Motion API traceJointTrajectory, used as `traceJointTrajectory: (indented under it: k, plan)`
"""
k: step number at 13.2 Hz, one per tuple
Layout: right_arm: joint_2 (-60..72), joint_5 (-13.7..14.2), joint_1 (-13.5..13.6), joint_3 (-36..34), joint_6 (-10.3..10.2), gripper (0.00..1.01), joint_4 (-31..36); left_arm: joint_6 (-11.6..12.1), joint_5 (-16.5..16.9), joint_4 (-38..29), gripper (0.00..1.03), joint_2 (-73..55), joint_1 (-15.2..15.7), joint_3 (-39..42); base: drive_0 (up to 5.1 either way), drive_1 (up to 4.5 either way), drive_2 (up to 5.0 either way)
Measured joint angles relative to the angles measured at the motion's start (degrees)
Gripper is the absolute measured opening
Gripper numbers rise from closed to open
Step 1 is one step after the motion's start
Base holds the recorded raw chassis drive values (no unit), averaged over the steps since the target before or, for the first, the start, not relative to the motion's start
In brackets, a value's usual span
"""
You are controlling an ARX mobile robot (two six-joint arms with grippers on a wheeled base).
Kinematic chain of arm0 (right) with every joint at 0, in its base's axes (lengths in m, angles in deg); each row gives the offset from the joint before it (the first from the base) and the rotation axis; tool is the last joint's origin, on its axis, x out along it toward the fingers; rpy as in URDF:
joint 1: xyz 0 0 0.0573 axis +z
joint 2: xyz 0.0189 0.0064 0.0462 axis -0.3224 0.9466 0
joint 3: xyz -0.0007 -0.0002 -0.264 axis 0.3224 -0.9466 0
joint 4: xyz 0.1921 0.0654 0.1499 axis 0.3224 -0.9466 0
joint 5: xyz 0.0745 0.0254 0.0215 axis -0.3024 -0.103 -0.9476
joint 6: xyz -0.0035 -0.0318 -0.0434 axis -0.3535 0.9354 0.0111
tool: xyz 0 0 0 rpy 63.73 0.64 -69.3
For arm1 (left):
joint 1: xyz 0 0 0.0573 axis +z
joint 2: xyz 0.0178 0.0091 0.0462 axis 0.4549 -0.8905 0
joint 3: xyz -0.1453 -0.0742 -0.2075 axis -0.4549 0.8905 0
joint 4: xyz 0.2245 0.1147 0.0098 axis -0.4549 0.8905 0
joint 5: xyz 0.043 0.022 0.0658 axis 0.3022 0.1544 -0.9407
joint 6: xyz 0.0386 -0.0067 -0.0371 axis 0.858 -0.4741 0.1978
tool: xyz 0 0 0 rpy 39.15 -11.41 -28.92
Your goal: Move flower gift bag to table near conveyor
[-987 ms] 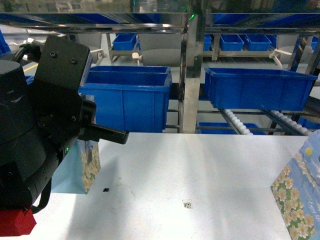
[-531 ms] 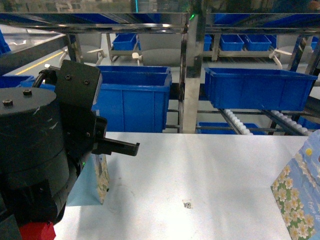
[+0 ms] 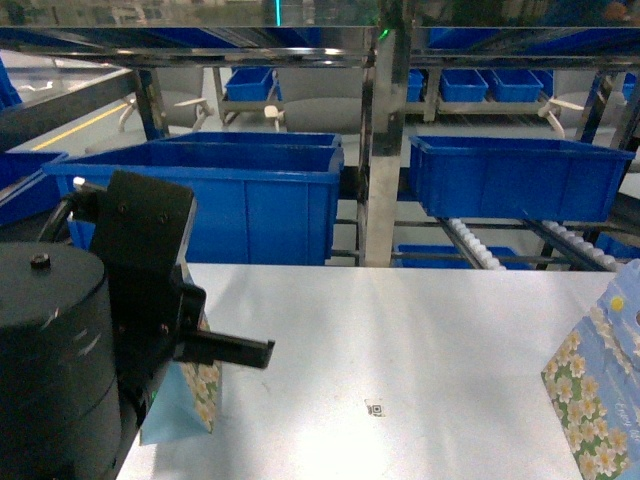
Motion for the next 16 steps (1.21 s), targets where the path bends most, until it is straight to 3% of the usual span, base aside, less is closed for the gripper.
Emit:
traceJointTrajectory:
  k: [1,2,5,8,9,11,16]
  plan:
    - [0.0,0.0,0.0,0.0,0.0,0.98,0.0,0.1,0.2,1.6,0.03,0.0,-0.7,1.6,0.0,0.00,0.0]
    - [0.0,0.0,0.0,0.0,0.0,0.98,0.0,0.1,0.3,2.0,0.12,0.0,-1.0,3.0,0.0,0.00,0.0]
    - [0.0,0.0,0.0,0.0,0.0,0.98,0.0,0.3,0.1,1.8,0.52,2.3,-2.2,5.3,0.0,0.00,0.0]
    - [0.0,0.0,0.0,0.0,0.0,0.98,0.0,1.4,2.1,1.9,0.92,7.8,-2.1,8.2,0.0,0.00,0.0]
    - [0.0,0.0,0.0,0.0,0.0,0.98,0.0,1.7,2.6,1.7,1.00,10.5,-2.0,9.4,0.0,0.00,0.0]
    - [0.0,0.0,0.0,0.0,0.0,0.98,0.0,1.8,3.9,1.8,0.98,16.3,-1.4,13.6,0.0,0.00,0.0]
    - [0.0,0.0,0.0,0.0,0.0,0.98,0.0,5.7,6.6,1.6,0.98,32.8,4.0,24.5,0.0,0.00,0.0]
